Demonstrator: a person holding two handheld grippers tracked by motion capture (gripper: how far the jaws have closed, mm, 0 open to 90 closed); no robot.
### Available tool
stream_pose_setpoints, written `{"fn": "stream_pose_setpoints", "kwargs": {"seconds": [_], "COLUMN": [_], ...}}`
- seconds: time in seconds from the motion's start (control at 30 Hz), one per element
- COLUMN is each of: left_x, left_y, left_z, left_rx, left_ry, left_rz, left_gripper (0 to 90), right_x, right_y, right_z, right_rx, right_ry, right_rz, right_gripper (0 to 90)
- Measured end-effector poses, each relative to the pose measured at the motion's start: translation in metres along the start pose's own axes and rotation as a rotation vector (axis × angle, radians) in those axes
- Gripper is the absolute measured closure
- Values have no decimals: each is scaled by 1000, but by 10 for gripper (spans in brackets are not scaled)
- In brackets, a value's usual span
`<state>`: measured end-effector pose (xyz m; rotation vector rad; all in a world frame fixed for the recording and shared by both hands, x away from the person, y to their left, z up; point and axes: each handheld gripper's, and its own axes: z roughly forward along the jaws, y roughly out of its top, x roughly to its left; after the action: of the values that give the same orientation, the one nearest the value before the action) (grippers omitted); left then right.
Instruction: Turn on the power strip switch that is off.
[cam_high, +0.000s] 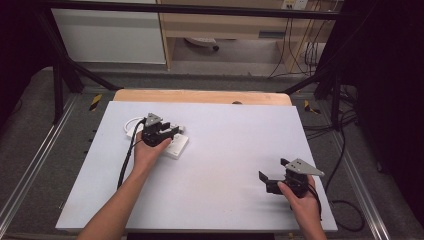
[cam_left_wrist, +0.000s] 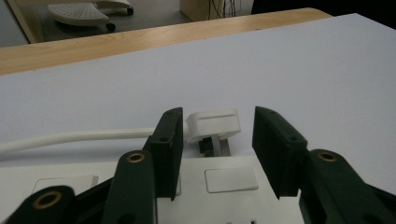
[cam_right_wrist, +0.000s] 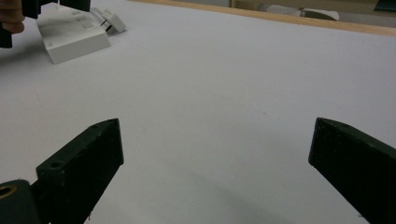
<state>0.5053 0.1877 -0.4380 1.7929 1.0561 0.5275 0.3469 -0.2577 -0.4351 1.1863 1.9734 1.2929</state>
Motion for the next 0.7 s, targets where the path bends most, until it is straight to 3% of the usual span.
{"fn": "stream_pose_setpoints", "kwargs": {"seconds": [0.3,0.5,0.7], "left_x": [-1,1,3], "left_y": [3,5,8], "left_z": [-2,-4,-8], "left_rx": [-25,-5,-25], "left_ry": [-13,8,9], "left_rz": [-10,-43,-55], "left_gripper": [436,280,124], "right_x": [0,0,0], "right_y": [0,0,0], "right_z": [0,0,0], "right_rx": [0,0,2], "right_ry": [0,0,2], "right_rz": [2,2,3], "right_gripper": [35,35,35]}}
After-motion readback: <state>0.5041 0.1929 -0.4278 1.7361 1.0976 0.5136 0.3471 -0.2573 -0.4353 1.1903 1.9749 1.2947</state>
